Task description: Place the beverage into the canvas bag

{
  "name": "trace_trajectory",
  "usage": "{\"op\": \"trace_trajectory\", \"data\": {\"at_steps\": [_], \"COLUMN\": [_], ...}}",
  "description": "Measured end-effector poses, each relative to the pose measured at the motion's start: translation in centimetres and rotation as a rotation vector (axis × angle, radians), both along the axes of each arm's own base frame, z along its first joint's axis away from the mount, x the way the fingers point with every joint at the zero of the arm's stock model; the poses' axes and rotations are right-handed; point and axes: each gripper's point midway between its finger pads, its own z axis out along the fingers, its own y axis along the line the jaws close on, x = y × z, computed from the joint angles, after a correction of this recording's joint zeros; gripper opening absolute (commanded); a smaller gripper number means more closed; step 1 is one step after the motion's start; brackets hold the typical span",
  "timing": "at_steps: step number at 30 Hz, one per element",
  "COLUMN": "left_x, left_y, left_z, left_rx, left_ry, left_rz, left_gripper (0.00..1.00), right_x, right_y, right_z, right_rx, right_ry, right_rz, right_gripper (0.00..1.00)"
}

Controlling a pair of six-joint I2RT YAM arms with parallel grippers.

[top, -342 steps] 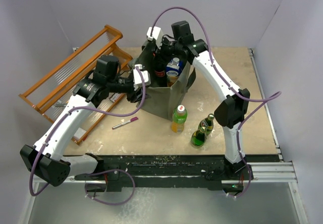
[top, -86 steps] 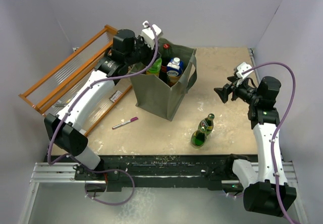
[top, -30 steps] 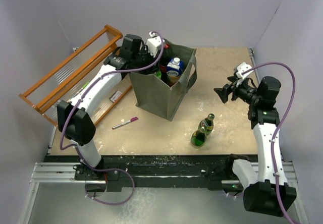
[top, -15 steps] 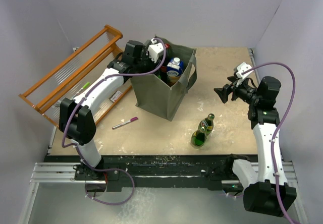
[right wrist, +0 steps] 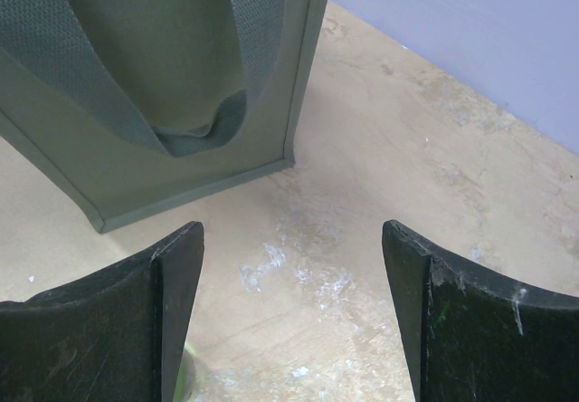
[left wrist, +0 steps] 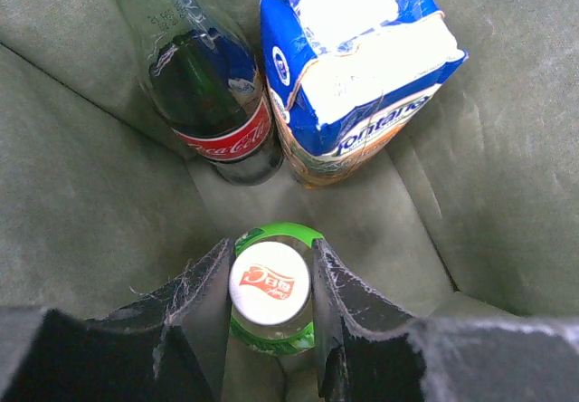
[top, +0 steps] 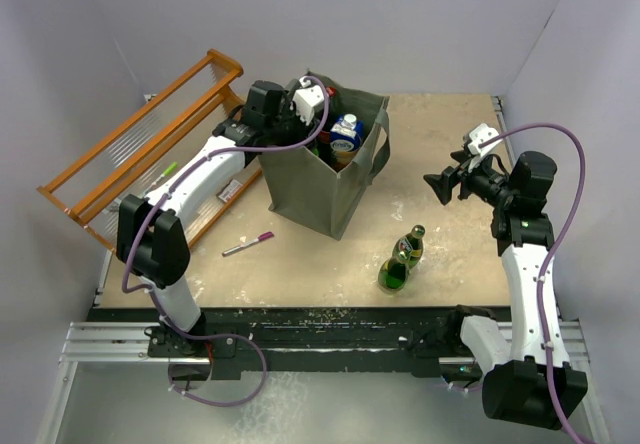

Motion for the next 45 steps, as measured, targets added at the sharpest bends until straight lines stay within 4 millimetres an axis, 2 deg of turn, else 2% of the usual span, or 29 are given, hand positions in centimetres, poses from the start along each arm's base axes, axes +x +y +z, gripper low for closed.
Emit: {"op": "trace_trajectory", "data": {"at_steps": [8,15,24,31,35,40,45], "left_x": [-0.2,-0.6,-1.5,-2.5,-3.8,-6.3,-9.2], "left_y": [0.3,0.5,1.0,1.5,1.9,1.8,1.2], "left_z": [0.0,1.1,4.8,8.8,11.4,14.0,14.9], "left_rx": [0.019,0.013,-0.02,-0.059,-0.085,-0.114,-0.13], "left_ry": [-0.006,-0.022,-0.095,-0.173,-0.229,-0.282,-0.305], "left_rz": [-0.009,-0.009,-0.006,-0.004,-0.025,-0.115,-0.251], "left_gripper": [0.52,0.63,0.73,0.79,0.83,0.87,0.9], "right_x": [0.0,0.0,0.0,-0.3,-0.4,-2.4,-5.6], "right_y": [0.0,0.0,0.0,-0.2,-0.4,-0.4,-0.1], "right_z": [0.0,0.0,0.0,-0.7,0.3,0.4,-1.8], "right_rx": [0.0,0.0,-0.003,-0.044,-0.1,-0.182,-0.271], "right_ry": [0.0,0.0,-0.001,0.046,0.08,0.125,0.212], "right_rz": [0.0,0.0,0.001,0.015,0.043,0.094,0.196], "right_gripper": [0.82,0.82,0.82,0.83,0.86,0.84,0.83]}}
